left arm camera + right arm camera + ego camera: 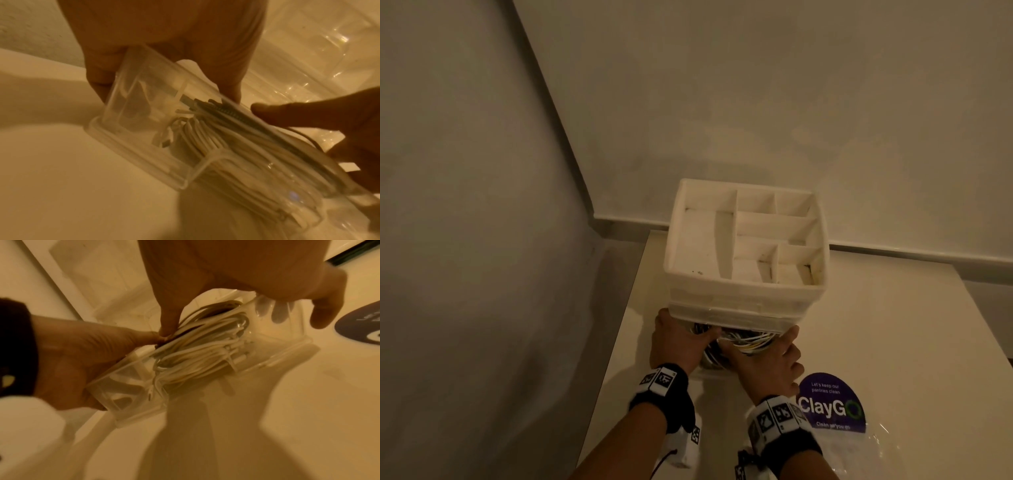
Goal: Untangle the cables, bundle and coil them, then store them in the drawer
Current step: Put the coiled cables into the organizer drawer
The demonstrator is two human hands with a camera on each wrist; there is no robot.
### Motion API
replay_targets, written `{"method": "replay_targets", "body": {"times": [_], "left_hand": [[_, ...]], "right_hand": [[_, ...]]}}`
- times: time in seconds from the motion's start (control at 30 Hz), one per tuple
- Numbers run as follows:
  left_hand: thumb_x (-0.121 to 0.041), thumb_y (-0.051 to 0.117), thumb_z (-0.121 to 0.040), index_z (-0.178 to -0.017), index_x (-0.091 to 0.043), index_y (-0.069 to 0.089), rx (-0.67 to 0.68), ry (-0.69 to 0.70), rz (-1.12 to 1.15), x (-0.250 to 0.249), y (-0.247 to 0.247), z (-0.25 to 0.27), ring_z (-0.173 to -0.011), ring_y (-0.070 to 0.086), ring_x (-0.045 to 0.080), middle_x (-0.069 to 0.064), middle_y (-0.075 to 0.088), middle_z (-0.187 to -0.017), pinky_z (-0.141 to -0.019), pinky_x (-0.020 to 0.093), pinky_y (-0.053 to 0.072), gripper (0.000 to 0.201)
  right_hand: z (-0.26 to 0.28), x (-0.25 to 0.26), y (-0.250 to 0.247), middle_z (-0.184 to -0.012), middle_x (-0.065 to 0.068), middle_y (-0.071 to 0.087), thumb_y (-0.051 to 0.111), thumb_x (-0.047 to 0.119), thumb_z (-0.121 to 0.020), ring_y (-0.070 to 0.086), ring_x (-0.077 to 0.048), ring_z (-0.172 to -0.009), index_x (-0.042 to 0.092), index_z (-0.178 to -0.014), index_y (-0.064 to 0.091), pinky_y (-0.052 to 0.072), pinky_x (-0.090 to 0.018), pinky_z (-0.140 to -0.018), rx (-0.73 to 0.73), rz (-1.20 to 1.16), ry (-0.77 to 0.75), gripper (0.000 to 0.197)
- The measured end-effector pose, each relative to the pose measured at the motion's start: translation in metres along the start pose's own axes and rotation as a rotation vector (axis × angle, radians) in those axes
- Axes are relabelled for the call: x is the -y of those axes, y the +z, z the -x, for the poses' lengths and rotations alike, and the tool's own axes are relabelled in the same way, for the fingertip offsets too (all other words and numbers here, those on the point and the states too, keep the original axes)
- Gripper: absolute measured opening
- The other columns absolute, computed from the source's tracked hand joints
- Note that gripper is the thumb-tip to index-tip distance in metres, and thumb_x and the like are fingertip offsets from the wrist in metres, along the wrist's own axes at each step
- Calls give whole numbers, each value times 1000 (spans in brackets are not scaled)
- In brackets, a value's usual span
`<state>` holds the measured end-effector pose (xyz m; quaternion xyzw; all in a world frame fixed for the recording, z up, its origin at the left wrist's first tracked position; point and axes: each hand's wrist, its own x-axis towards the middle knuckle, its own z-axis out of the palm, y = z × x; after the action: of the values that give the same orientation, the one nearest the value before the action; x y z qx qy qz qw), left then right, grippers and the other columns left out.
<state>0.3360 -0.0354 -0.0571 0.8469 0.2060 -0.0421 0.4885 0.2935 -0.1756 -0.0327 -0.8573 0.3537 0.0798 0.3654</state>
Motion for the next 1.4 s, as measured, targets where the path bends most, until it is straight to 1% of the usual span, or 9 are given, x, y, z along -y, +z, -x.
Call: {"method": "replay_targets", "body": {"times": [0.2,0.33,0.47,0.57,0.67,0.83,1.03,1.2,1.4], "left_hand": [[-54,87,-50,-121,-14,41,-50,1,-6,-4,3,5,-110,57,30,8,50,-124,-89,40,51,94],[-51,91,-46,-122,-19,47,50,19,178,1,-3,-1,-109,58,18,-1,54,-122,-94,33,49,92],[-28,84,-71,-120,-41,47,300,129,371,1,-29,0,-111,57,10,-20,59,-117,-88,22,48,63],[-38,88,-63,-145,-42,11,567,198,154,20,-57,-8,-126,41,11,-26,33,-141,-102,29,39,112],[-44,92,-50,-146,-43,-20,728,213,-184,35,-75,-13,-140,22,11,-20,7,-155,-107,30,37,147],[-48,91,-47,-141,-44,-31,614,236,-314,41,-64,-19,-142,20,9,-6,13,-158,-113,34,29,153],[-13,89,-63,-152,-35,11,375,205,-29,43,-48,-17,-130,43,10,-7,45,-141,-96,21,39,120],[-4,82,-71,-146,-29,36,227,233,46,40,-38,-16,-120,53,11,-6,59,-126,-93,15,40,91],[-10,79,-76,-142,-23,45,60,239,15,34,-24,-13,-111,56,15,-2,63,-120,-98,29,45,75]], "right_hand": [[-20,-20,-24,-149,-14,29,87,42,-61,29,-37,-135,24,-150,2,30,-52,-110,164,-187,-168,125],[-43,-42,-58,-153,-4,26,89,8,-58,41,-28,-131,32,-150,7,45,-46,-103,406,-326,-216,126],[-63,-50,-81,-159,15,0,74,-11,-66,50,-30,-123,41,-149,-5,59,-31,-70,646,-169,-299,126],[-70,-45,-88,-158,17,-2,81,-2,-64,56,-23,-113,40,-148,-14,57,-22,-67,726,10,-357,134],[-71,-44,-85,-159,14,0,85,4,-63,53,-15,-107,34,-149,-17,52,-11,-66,707,73,-374,137],[-70,-44,-80,-142,13,29,85,6,-65,56,-10,-91,33,-150,-13,46,-5,-59,635,12,-400,132],[-70,-46,-69,-135,10,48,87,17,-63,61,-13,-90,40,-146,15,49,-22,-72,457,-95,-408,112],[-68,-46,-58,-126,12,54,87,18,-64,62,-16,-100,36,-142,31,47,-28,-81,302,-173,-403,97],[-70,-40,-50,-120,15,55,85,9,-65,52,-12,-113,33,-135,42,45,-35,-96,191,-290,-346,86]]}}
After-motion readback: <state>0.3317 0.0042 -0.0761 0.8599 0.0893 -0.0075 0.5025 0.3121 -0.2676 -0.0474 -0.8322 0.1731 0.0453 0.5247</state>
